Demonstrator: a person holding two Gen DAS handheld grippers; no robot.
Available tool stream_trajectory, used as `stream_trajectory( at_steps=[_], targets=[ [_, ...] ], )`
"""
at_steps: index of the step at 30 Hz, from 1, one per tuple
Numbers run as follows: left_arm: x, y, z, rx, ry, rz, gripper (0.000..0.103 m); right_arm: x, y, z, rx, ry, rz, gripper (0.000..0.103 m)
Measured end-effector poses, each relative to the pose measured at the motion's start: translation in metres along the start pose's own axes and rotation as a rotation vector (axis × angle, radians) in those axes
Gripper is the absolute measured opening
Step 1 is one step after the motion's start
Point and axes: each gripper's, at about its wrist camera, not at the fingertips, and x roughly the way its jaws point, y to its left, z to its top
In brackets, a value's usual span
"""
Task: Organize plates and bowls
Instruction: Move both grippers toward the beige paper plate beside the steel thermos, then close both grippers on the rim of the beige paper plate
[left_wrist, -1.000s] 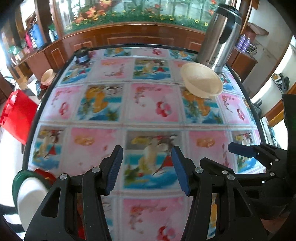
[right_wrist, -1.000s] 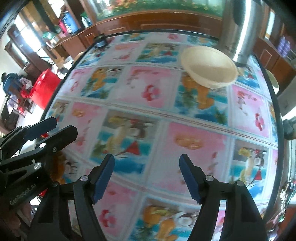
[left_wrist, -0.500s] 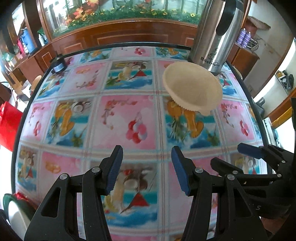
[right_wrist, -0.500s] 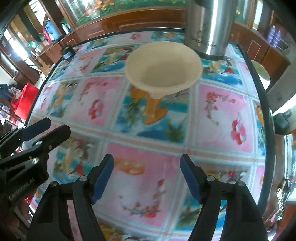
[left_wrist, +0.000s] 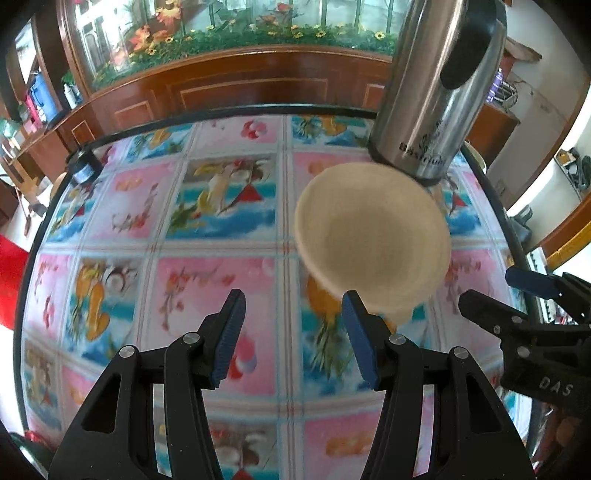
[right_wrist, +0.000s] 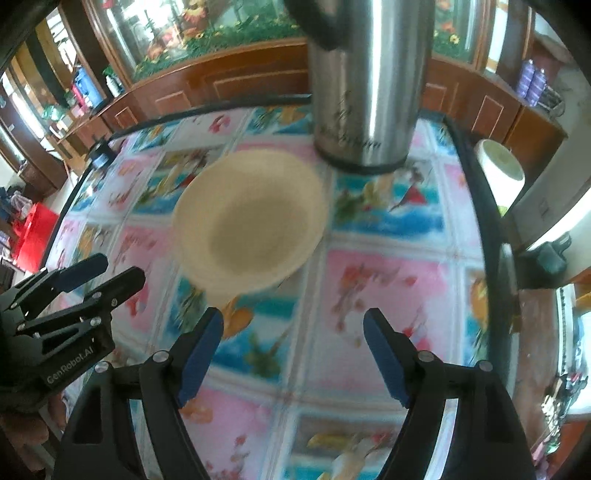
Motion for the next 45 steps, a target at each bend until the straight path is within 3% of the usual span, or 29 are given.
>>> stream_trajectory(
  at_steps=[6,10,18,19,20,21,22,23,24,33,45],
  targets=[
    [0.027,0.002,0.023,-0.075,0.024,-0.034,0.054,0.018,-0.021,0.023,0.029,0.000,-0.005,0.079],
    [0.044,0.001,0.027,-0.093,0.053,-0.029,0.054,0.028,-0.026,0.032,0.053,0.000,0.043,0.079],
    [0.074,-0.002,0.030,-0.104,0.123,-0.018,0.055,0.051,-0.021,0.047,0.021,0.023,0.057,0.079],
    [0.077,-0.002,0.029,-0.104,0.128,-0.023,0.054,0.054,-0.019,0.047,0.011,0.028,0.059,0.073],
    [0.078,-0.001,0.028,-0.112,0.128,-0.036,0.054,0.057,-0.017,0.047,0.000,0.037,0.055,0.056],
    [0.079,0.000,0.028,-0.121,0.128,-0.046,0.052,0.059,-0.017,0.047,-0.007,0.044,0.050,0.045],
    [0.079,0.001,0.027,-0.126,0.130,-0.051,0.033,0.061,-0.015,0.046,-0.019,0.054,0.044,0.029],
    [0.080,0.001,0.026,-0.124,0.135,-0.049,0.023,0.061,-0.014,0.045,-0.029,0.058,0.041,0.023],
    [0.081,0.000,0.024,-0.116,0.144,-0.056,0.022,0.061,-0.013,0.043,-0.041,0.062,0.042,0.020],
    [0.055,-0.002,-0.001,-0.084,0.138,-0.061,0.018,0.039,-0.003,0.019,-0.083,0.047,0.043,0.020],
    [-0.015,0.030,-0.079,-0.075,0.128,-0.022,0.018,0.010,0.044,-0.042,-0.091,0.081,0.085,0.021]
  ],
)
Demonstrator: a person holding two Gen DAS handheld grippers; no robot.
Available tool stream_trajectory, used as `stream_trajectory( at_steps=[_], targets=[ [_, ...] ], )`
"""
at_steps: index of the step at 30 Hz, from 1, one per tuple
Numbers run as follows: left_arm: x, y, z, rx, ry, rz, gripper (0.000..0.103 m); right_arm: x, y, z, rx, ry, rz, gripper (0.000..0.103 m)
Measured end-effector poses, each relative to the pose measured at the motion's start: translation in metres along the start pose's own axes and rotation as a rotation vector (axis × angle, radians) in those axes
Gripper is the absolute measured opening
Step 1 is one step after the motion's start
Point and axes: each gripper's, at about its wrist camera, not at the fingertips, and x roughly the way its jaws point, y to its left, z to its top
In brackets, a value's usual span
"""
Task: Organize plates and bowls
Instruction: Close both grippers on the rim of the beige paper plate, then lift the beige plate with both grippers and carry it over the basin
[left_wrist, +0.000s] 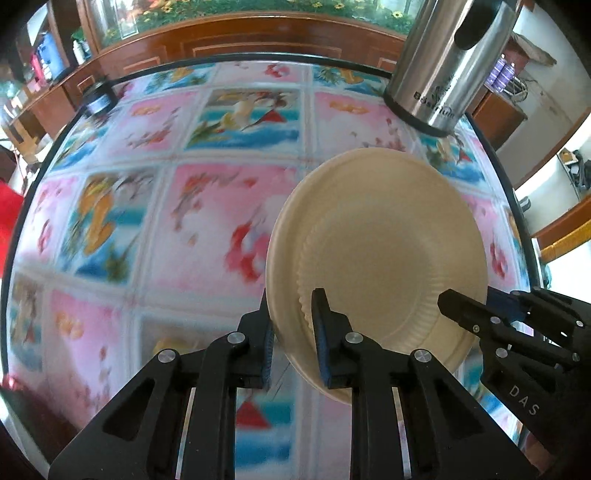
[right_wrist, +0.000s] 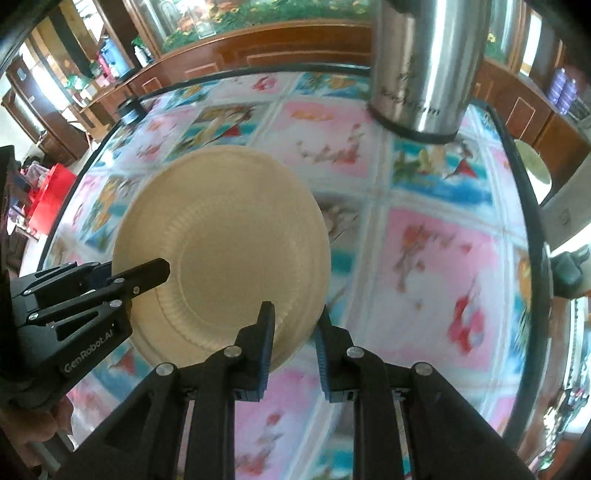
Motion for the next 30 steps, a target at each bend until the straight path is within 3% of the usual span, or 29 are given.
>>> stream_trajectory(
  at_steps=[15,30],
  targets=[
    [-0.066,0.062,-0.088,0.011,-0.002,0.028,0.018,-0.020,0.092,-0.071,0.000,0.045,0.061,0.023],
    [-0.113,0.114,-0.119,0.025,-0.028,0.021,0.019,-0.056,0.168,-0.092,-0.077,0.020,0.022,0.024]
  ],
)
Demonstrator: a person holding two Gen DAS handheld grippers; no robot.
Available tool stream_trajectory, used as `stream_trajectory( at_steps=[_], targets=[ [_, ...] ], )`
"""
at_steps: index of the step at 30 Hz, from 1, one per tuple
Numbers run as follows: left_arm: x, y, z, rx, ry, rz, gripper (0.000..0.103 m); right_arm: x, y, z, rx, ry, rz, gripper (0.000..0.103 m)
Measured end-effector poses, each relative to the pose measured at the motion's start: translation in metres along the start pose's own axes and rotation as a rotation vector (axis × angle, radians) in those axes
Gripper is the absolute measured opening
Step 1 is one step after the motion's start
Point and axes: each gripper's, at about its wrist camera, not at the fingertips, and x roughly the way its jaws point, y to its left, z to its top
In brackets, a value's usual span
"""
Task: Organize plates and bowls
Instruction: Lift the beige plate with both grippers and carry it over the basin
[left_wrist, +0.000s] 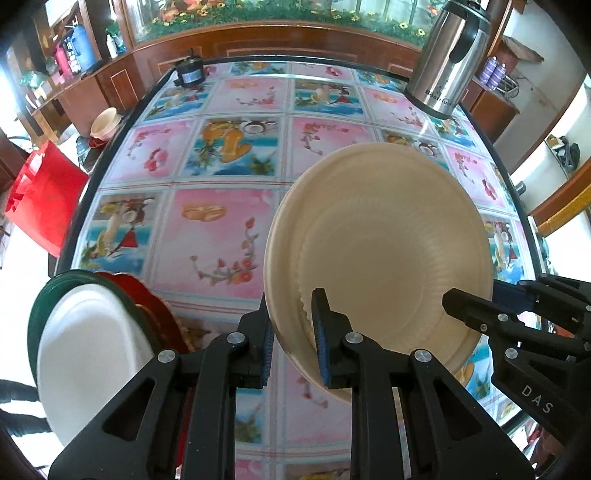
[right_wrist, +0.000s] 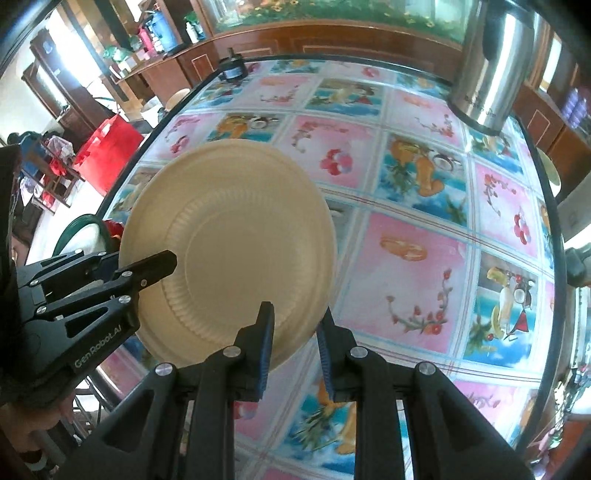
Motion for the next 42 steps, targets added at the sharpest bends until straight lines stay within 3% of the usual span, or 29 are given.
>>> stream_trajectory(
  at_steps=[28,42],
  targets=[
    [-0.077,0.150,-0.049,-0.236,-0.073,0.119,0.019,0.008,0.162,0.023,-0.297,0.003,0.099,0.032],
    [-0.061,0.183,-0.073,-0.281,-0.015,0.150,0.019,0.038,0.204,0.022,-0.360,0.066,0.128,0.032]
  ],
)
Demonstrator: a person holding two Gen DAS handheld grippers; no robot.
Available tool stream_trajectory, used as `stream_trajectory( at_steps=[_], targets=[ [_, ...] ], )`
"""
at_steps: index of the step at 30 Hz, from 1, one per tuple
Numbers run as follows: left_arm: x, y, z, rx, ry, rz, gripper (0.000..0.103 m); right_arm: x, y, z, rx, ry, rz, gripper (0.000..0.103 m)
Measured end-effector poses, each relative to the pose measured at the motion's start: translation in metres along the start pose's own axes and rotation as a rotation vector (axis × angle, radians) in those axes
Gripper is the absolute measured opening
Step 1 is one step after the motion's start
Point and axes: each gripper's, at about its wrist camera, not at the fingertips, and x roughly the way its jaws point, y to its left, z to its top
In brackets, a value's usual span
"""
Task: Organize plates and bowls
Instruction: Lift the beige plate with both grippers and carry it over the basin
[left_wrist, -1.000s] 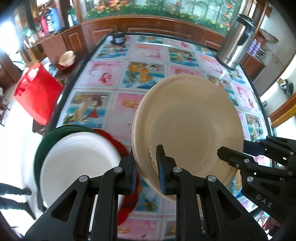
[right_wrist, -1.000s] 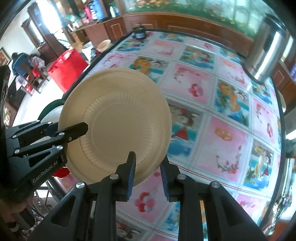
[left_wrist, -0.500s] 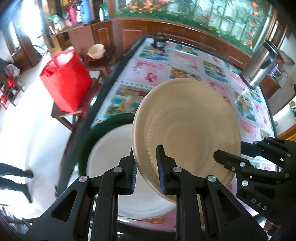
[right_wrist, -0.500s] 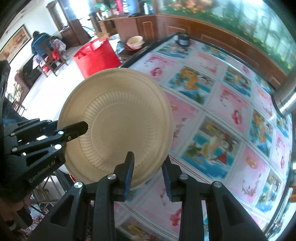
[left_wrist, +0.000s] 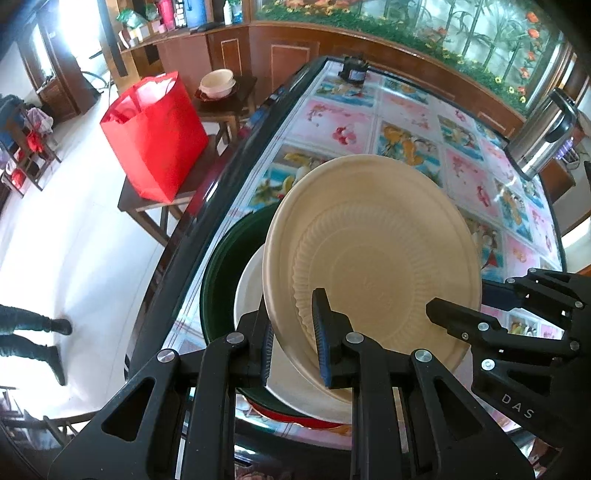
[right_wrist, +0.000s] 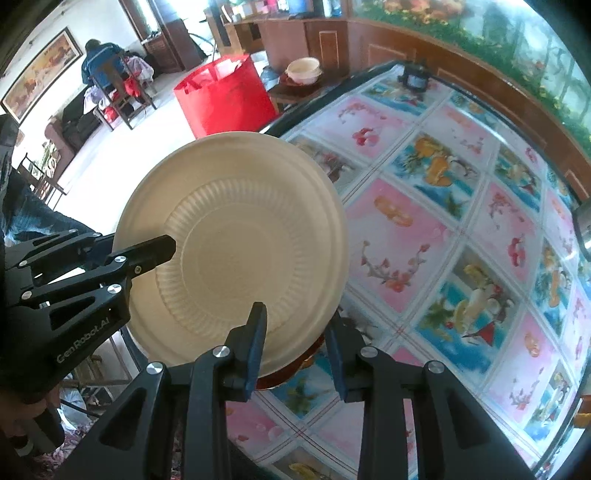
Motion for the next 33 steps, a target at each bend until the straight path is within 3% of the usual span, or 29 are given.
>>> stream_trajectory(
  at_steps=[33],
  targets=[
    [0.013,0.002,-0.005,0.022,0.017,0.015,0.020,0.017,0.007,0.001,-0.019,0.064,0.028,0.039]
  ],
)
